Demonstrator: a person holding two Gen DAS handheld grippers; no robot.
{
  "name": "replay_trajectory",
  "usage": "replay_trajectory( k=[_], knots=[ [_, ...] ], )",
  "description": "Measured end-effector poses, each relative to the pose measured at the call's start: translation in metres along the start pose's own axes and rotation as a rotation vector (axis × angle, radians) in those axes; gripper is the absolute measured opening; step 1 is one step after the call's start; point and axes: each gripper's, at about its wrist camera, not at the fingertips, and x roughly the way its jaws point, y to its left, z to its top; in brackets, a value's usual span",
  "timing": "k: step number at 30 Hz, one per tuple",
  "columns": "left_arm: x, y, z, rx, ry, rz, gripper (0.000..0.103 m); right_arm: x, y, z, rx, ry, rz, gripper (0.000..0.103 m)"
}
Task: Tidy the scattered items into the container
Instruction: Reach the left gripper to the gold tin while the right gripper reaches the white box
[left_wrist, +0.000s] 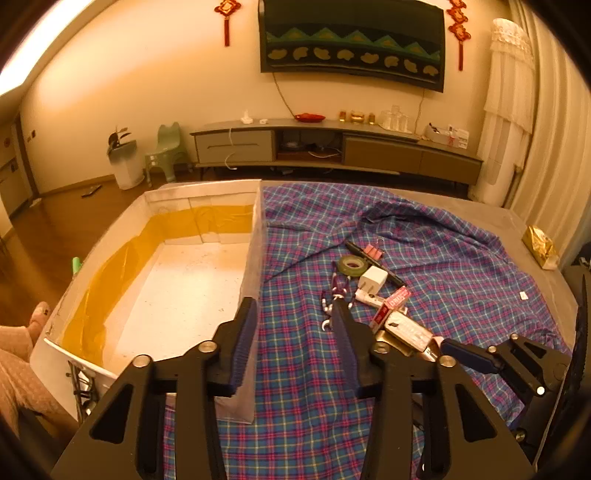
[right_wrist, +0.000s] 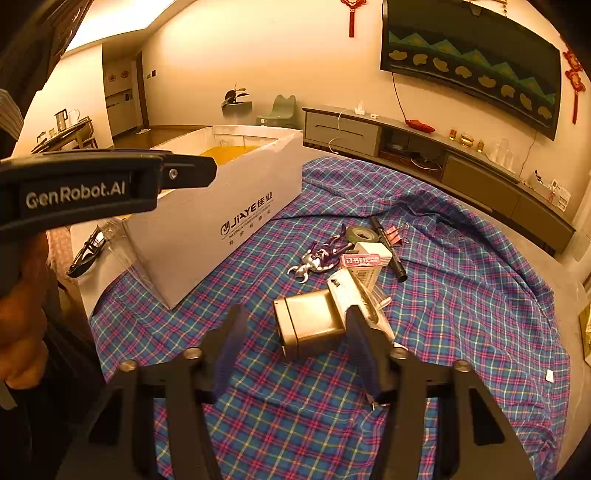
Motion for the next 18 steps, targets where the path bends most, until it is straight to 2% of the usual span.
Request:
replay_trajectory(
  k=[2,5,11,18],
  knots=[
    [-0.002,-0.002,0.0,0.0,-0.008,-0.006,0.03,-0.001,0.001,0.0,0.003,-0.001,0.017,0.035],
    [-0.006,-0.003,0.001,0.003,-0.026,-0.005,0.021,-0.002,0.004,0.001,0.0,0.001,0.045,0.023],
    [-0.006,-0.004,-0.001,0.015,-0.03,0.008,0.014,-0.007,0.014,0.001,-0.032,-0.007,0.069,0.019],
    [-0.008,-0.004,-0.002,0.028,-0.037,0.009,0.011,-0.004,0.018,-0.002,-0.037,0.002,0.078,0.019]
  ],
)
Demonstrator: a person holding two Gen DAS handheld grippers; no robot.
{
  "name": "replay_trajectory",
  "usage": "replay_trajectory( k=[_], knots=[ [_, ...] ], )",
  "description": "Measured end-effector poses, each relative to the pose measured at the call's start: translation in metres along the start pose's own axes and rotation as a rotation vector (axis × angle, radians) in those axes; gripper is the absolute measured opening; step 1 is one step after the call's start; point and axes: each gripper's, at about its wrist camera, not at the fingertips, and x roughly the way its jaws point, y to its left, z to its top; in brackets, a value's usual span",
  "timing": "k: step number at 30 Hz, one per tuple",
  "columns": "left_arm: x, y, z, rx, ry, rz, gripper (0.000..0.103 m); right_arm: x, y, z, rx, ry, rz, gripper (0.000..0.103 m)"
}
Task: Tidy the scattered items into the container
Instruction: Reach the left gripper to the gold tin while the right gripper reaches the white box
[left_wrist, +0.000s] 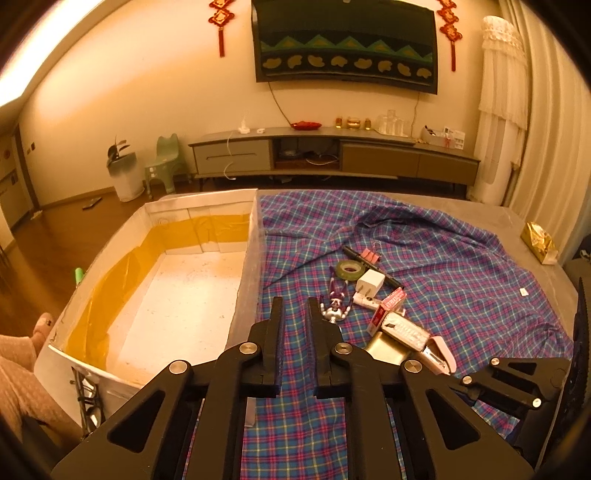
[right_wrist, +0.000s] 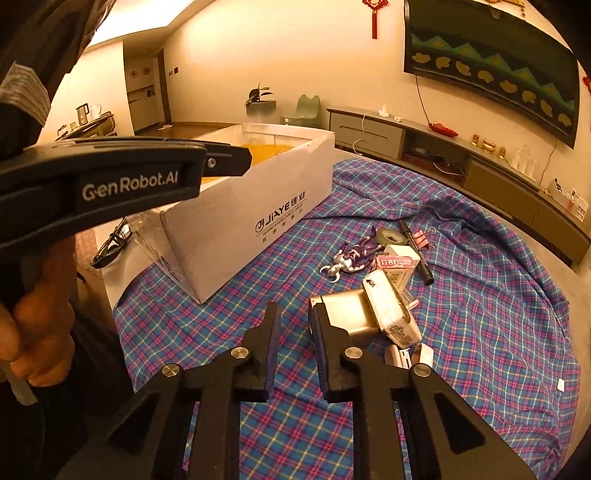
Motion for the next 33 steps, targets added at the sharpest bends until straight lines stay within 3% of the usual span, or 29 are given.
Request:
replay_trajectory(
  k=[9,11,14,17,22,33],
  knots=[
    [0.001,0.002,0.0,-0.022,-0.001,-0.035,0.014,0.005,-0.013,-0.001,0.041,0.016,-0.026,0.025],
    [0.003,0.001,0.0,-0.022,0.003,-0.042,0.027,0.006,-0.016,-0.002,0.049,0.022,-0.031,0.037],
    [0.004,-0.001,-0.001,-0.018,0.002,-0.043,0.036,0.006,-0.02,-0.002,0.058,0.022,-0.039,0.052],
    [0.006,-0.004,-0.002,-0.012,0.006,-0.047,0.043,0.007,-0.022,-0.003,0.062,0.026,-0.044,0.053],
    [0.01,-0.01,-0.005,0.007,0.022,-0.054,0.044,0.01,-0.027,-0.005,0.071,0.035,-0.048,0.059],
    [0.018,-0.03,-0.009,0.063,0.042,-0.088,0.047,0.015,-0.048,-0.013,0.143,0.066,-0.023,0.059]
  ],
)
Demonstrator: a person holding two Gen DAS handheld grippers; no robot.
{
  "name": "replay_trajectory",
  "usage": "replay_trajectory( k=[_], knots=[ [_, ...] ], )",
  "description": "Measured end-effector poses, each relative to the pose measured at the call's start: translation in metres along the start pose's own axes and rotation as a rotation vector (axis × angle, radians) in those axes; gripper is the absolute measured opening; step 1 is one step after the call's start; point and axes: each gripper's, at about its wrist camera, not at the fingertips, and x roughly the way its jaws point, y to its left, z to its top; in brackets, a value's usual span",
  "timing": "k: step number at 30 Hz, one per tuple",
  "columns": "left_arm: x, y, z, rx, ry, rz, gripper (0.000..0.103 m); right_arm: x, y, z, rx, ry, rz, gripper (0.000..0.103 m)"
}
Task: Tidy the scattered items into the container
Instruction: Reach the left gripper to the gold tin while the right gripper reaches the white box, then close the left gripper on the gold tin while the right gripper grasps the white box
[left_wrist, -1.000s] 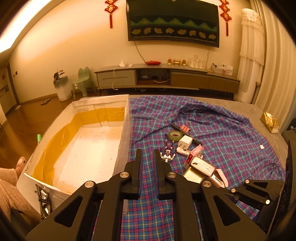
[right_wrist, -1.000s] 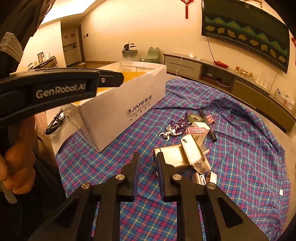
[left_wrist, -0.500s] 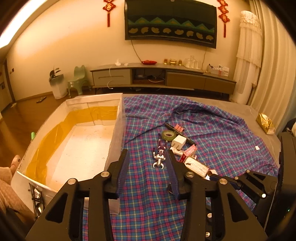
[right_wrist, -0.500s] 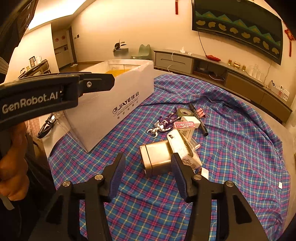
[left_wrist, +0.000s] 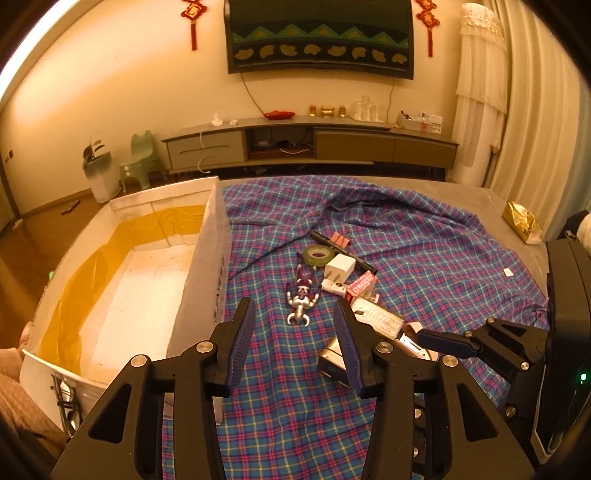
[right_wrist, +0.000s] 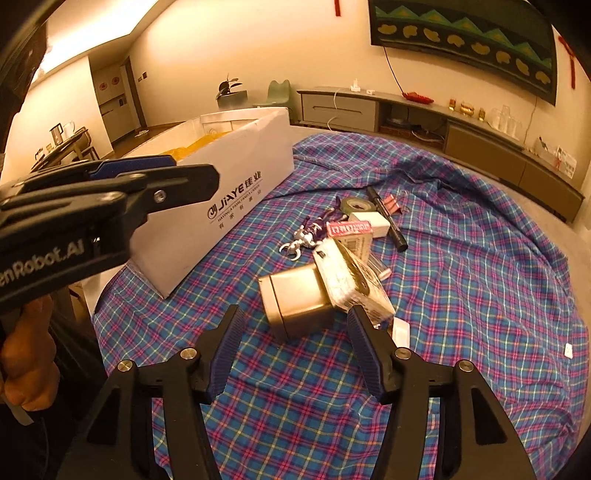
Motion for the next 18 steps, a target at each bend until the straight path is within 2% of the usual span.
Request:
replay_trajectory(
  k=[6,13,15,18],
  knots=[
    [0.013,-0.007,-0.004,0.02,0.033,-0.026,0.047,0.004,-0.021,-0.005,0.063,0.023,0.022,0.059],
    [0.034,-0.023,-0.013,0.067,0.088,-0.109,0.047,0.011,-0.049,-0.014,0.118,0.05,0.014,0.059],
    [0.046,-0.026,-0.015,0.078,0.121,-0.105,0.047,0.014,-0.056,-0.015,0.121,0.057,0.009,0.06],
    [0.056,-0.025,-0.015,0.034,0.16,-0.182,0.047,0.017,-0.06,-0.016,0.104,0.064,-0.012,0.059]
  ],
)
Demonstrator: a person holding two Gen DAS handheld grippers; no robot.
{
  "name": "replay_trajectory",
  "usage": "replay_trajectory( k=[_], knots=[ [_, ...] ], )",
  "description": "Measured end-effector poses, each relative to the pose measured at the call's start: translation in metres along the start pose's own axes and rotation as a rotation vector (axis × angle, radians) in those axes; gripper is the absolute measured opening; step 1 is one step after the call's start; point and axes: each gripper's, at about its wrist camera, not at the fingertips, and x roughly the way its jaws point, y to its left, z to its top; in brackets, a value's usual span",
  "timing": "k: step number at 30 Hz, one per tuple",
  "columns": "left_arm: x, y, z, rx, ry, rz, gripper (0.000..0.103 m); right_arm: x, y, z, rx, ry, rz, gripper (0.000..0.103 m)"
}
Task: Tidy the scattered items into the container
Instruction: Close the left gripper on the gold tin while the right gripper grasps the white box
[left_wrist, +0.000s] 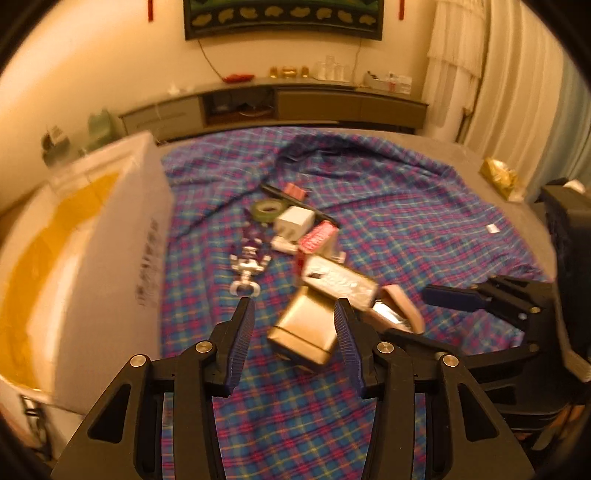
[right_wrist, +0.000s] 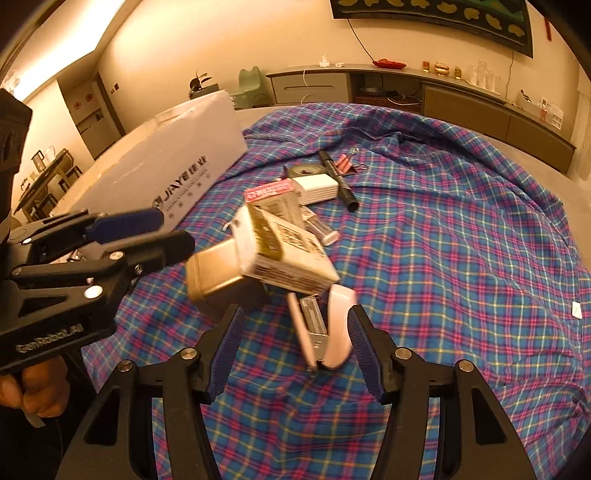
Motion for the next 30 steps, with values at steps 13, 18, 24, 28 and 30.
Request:
replay_trajectory(
  k=[13,18,24,28,30],
  knots=[
    [0.021,0.006,-0.001,0.028,0.05,-0.036,0.048,0.037,0.038,0.027,-0.472,0.02,-0.021,0.041],
    [0.023,0.011,-0.009,0.068,0.05,-0.03,0.049,0.036,0.023,0.038,-0.384,0.04,0.048,0.025],
    [0.026,0.005,-0.01,0.127,0.019,-0.026,0.055,0.035,-0.023,0.052,-0.109,0.06,0.135,0.024],
    [0.034,-0.006,-0.008,0.175,0.005,0.006,0.058,0.036,-0.032,0.053,-0.006,0.061,0.178,0.024],
    [0.036,-0.01,-0.008,0.197,-0.001,0.024,0.058,0.037,-0.033,0.053,0.003,0.06,0.179,0.024]
  ],
)
